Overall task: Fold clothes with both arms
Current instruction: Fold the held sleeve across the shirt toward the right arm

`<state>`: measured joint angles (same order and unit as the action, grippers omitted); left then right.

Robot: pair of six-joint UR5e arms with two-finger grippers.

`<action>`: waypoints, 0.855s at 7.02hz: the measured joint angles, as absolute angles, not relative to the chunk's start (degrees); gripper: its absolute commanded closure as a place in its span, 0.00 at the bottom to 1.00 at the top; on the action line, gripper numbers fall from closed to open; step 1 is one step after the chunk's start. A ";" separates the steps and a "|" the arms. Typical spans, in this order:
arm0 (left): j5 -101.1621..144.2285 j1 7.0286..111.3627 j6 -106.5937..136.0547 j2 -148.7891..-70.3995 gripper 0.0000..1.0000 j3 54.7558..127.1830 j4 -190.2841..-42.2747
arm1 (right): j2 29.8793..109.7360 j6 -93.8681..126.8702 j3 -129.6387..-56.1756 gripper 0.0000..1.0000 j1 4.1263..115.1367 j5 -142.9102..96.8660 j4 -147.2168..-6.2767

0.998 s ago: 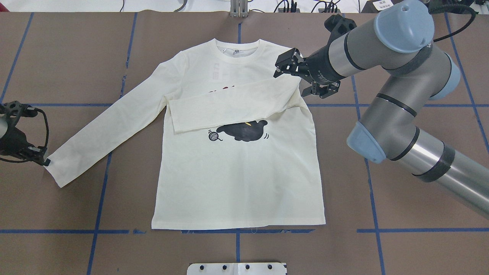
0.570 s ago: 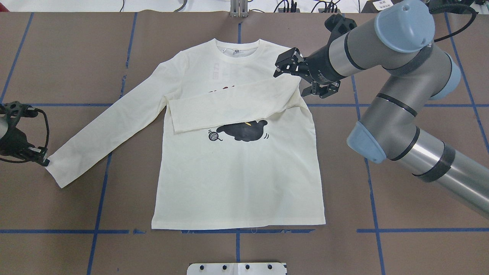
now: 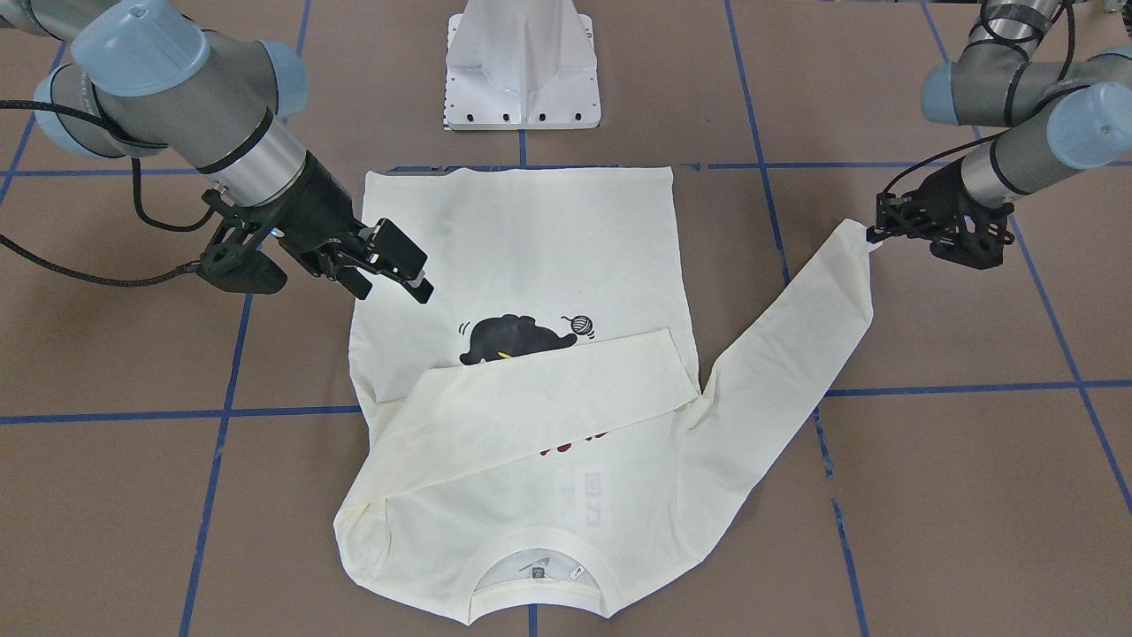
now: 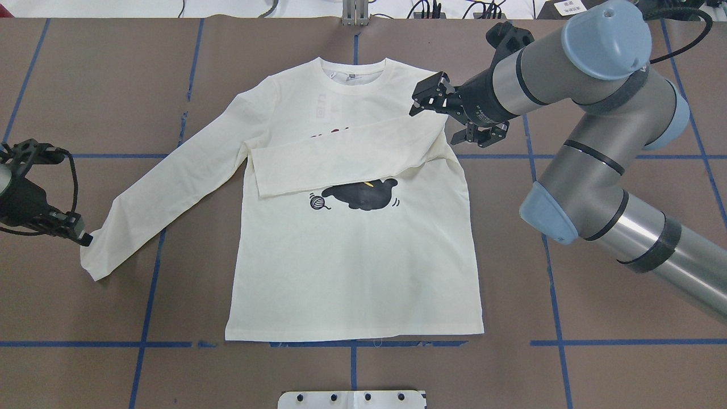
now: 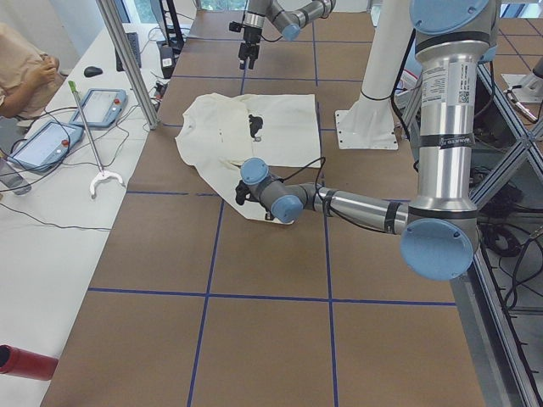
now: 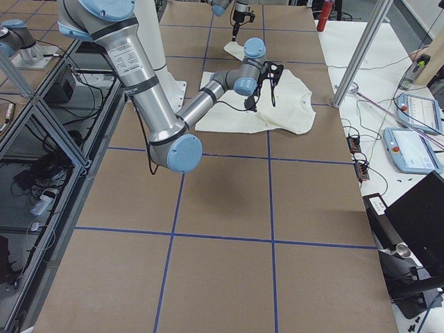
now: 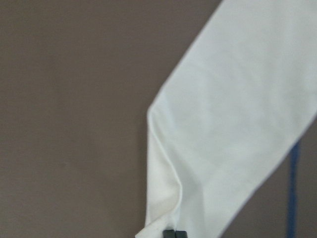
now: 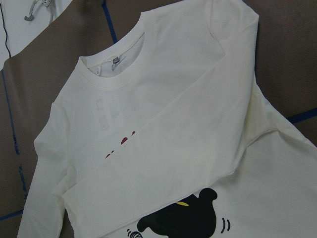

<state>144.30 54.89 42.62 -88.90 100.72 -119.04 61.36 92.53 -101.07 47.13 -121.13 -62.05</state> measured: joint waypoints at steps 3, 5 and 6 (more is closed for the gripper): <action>145.29 57.14 70.38 -107.94 1.00 101.21 -118.81 | 67.62 88.46 -103.84 0.00 55.05 -129.36 -61.91; 138.66 55.56 85.11 -127.58 1.00 89.73 -119.08 | 72.83 82.94 -105.28 0.00 59.97 -133.89 -61.62; 133.71 53.22 88.02 -135.80 1.00 83.22 -119.29 | 74.63 81.21 -105.63 0.00 61.63 -135.29 -61.05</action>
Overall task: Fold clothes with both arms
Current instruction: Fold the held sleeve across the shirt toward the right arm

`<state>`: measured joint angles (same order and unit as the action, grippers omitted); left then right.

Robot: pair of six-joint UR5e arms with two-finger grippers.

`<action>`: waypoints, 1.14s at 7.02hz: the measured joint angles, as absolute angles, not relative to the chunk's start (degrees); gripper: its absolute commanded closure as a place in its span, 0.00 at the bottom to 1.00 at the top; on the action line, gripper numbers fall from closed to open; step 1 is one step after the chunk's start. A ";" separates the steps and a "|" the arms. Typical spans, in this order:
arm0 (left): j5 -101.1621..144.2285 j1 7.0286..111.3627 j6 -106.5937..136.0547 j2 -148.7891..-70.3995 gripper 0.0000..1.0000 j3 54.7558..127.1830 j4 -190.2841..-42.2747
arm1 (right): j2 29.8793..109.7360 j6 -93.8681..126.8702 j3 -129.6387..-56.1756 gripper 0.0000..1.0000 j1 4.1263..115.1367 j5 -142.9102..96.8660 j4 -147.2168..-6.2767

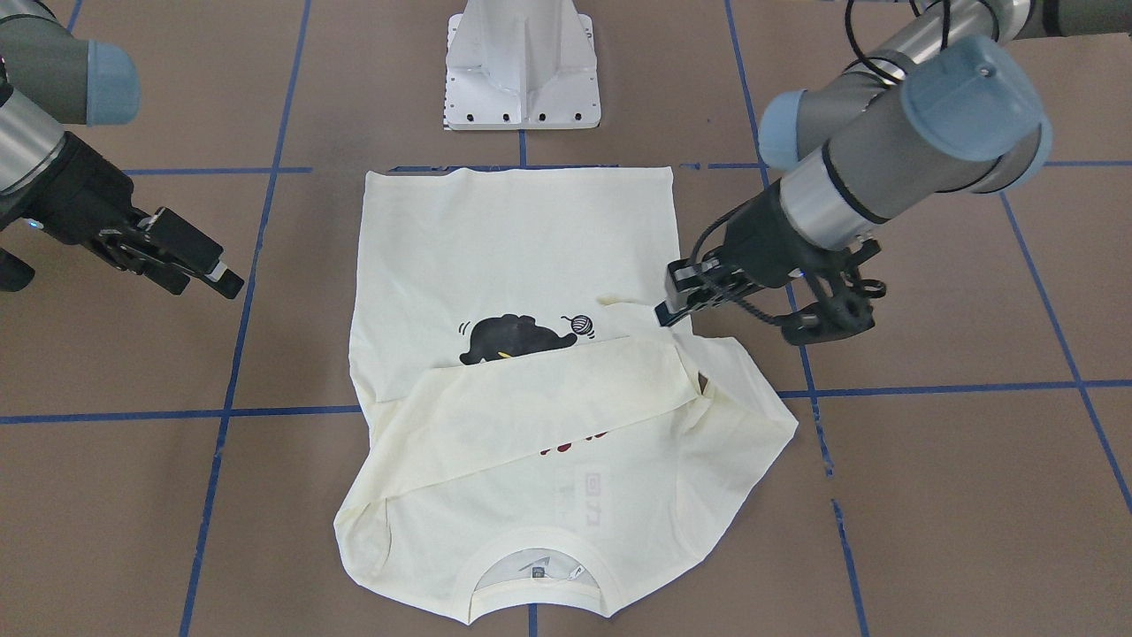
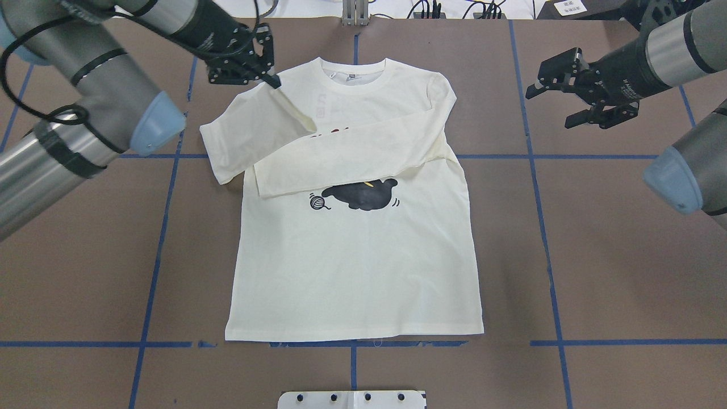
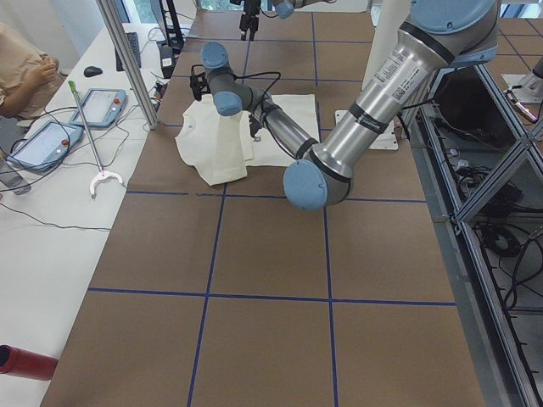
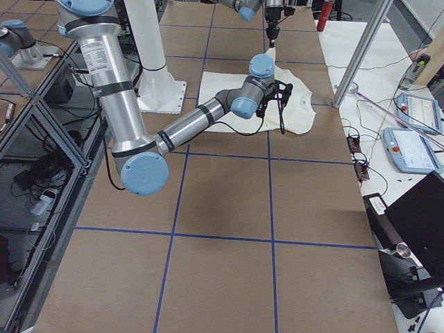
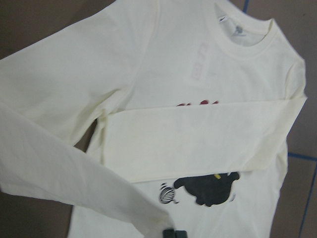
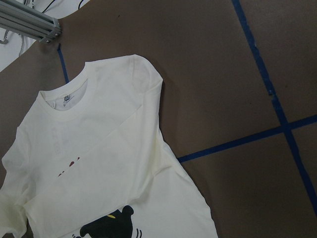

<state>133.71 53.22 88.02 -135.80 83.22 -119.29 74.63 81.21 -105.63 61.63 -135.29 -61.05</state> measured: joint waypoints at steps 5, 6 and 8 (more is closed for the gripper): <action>105.11 36.81 94.83 -155.97 1.00 53.28 -137.82 | 77.06 79.78 -106.11 0.00 63.87 -138.09 -60.30; 102.32 35.52 95.04 -156.79 0.99 50.67 -141.01 | 77.37 79.81 -106.42 0.00 63.89 -138.10 -60.29; 99.54 34.06 96.38 -158.62 0.60 48.48 -143.38 | 77.97 79.88 -107.09 0.00 63.90 -138.14 -60.29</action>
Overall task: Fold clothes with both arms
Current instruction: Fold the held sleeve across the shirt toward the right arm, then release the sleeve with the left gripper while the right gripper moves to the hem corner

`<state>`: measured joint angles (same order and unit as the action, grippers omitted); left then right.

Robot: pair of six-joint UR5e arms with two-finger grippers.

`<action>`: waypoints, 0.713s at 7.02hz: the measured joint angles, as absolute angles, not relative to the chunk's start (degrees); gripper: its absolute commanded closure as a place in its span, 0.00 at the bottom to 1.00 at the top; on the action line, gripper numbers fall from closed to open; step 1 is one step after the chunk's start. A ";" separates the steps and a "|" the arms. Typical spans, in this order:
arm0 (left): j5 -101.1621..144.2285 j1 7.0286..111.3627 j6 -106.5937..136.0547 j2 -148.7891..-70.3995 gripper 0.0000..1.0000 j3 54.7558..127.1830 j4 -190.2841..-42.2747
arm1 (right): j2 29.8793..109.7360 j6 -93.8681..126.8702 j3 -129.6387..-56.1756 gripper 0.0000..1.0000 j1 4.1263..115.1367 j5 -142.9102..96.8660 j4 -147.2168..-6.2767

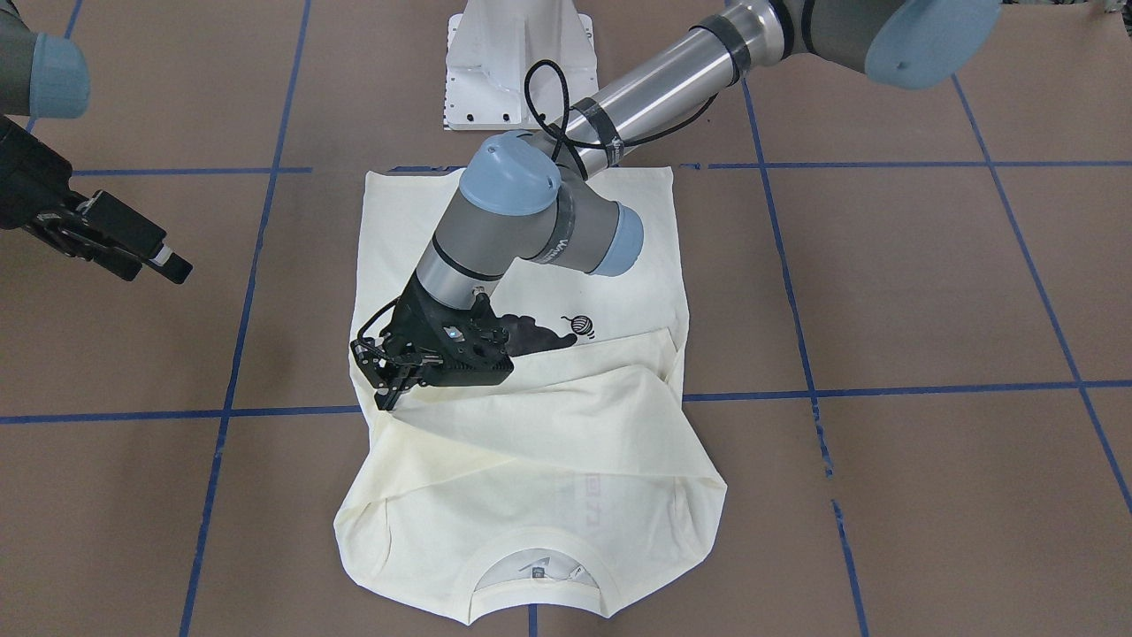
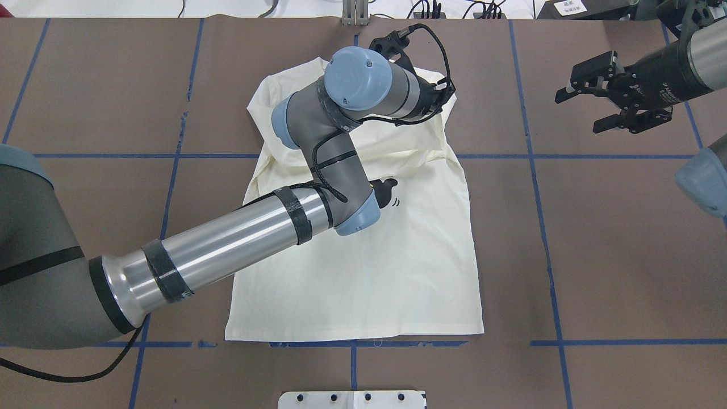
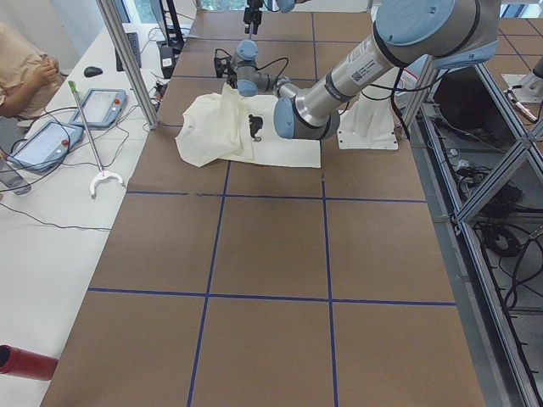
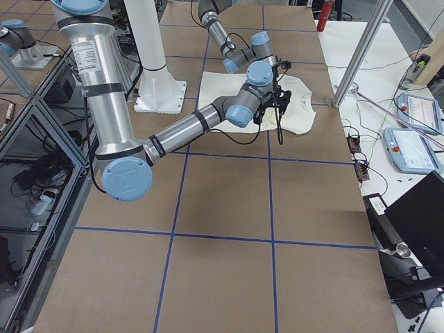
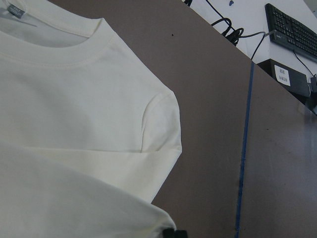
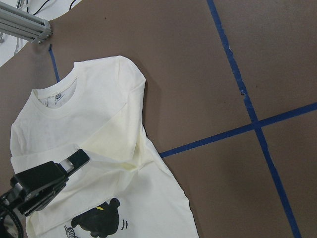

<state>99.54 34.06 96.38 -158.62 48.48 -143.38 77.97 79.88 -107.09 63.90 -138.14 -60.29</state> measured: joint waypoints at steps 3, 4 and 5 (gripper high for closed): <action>100.05 33.70 102.55 -156.54 0.54 57.26 -139.66 | 78.11 79.86 -107.12 0.00 63.88 -137.86 -60.29; 102.25 34.15 103.10 -154.30 0.54 62.96 -135.50 | 77.84 80.26 -107.14 0.00 63.41 -137.59 -60.34; 105.56 35.06 102.92 -150.21 0.54 68.96 -132.32 | 77.32 81.56 -107.26 0.00 61.55 -136.03 -60.47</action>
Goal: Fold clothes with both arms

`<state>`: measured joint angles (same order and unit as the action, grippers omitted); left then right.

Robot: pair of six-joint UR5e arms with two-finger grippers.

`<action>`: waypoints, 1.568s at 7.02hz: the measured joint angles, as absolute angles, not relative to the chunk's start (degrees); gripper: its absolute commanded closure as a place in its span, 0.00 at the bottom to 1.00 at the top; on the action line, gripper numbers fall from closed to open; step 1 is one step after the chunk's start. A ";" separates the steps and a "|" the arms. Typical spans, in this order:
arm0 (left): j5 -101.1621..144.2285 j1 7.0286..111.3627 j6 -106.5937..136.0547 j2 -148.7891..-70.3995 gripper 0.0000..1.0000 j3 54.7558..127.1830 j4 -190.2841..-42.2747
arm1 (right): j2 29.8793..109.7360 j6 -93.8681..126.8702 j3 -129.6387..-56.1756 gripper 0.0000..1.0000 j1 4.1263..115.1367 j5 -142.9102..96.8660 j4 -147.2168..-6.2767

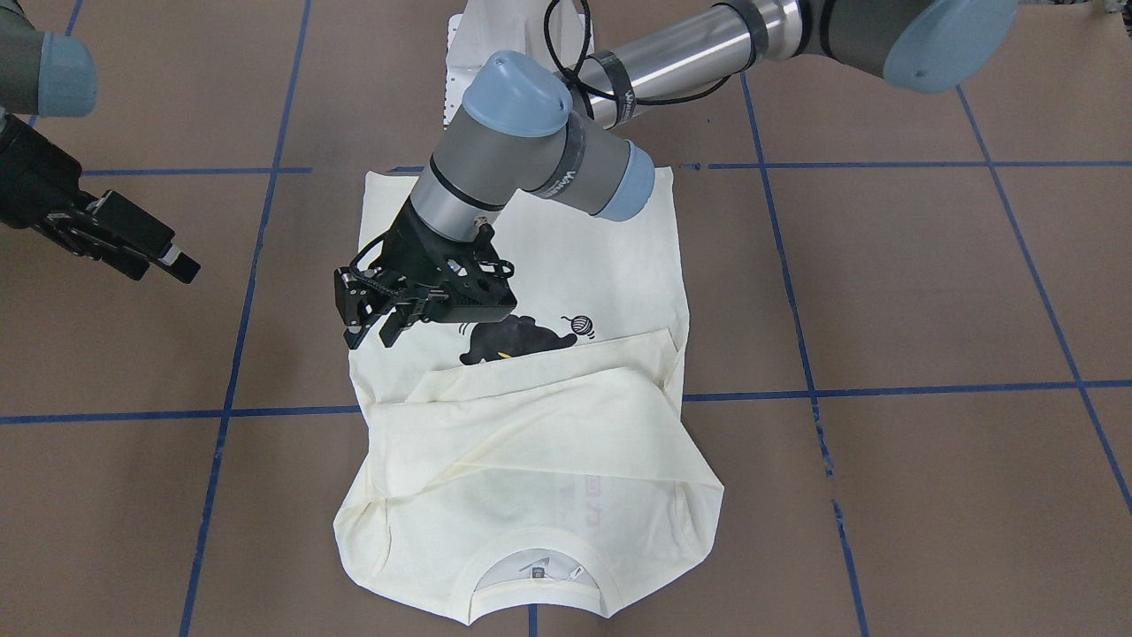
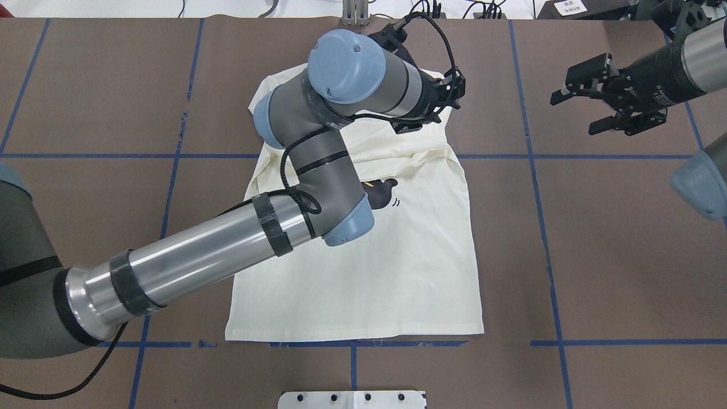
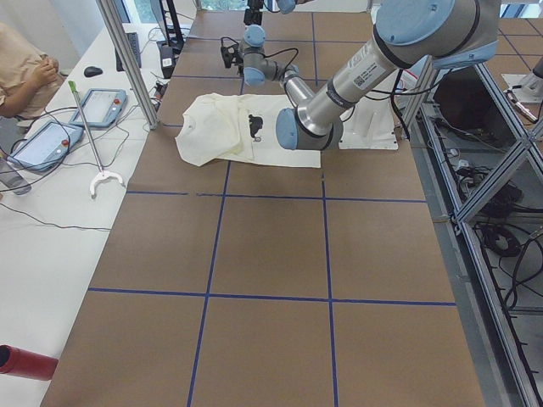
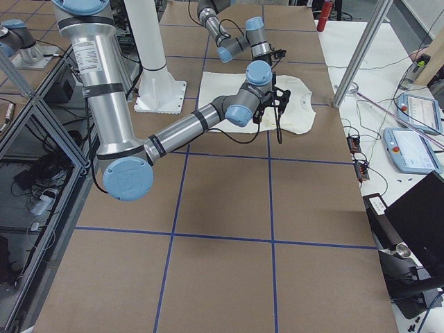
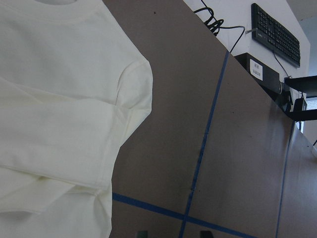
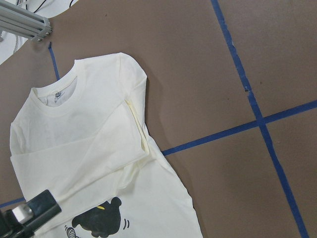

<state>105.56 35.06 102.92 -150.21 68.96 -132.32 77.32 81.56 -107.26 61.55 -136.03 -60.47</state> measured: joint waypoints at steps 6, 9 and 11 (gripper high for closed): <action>111.48 40.28 91.43 -123.46 0.54 94.17 -130.00 | 78.15 107.73 -113.72 0.02 23.05 -96.95 -63.22; 111.42 40.30 90.98 -122.10 0.53 94.42 -130.42 | 80.87 118.15 -115.69 0.05 12.66 -85.50 -67.23; 111.43 40.10 91.03 -122.00 0.51 93.85 -130.53 | 81.84 119.84 -118.02 0.16 9.89 -83.83 -74.17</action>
<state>111.43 40.10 91.03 -122.00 93.85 -130.53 81.84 119.84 -118.02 9.89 -83.83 -74.17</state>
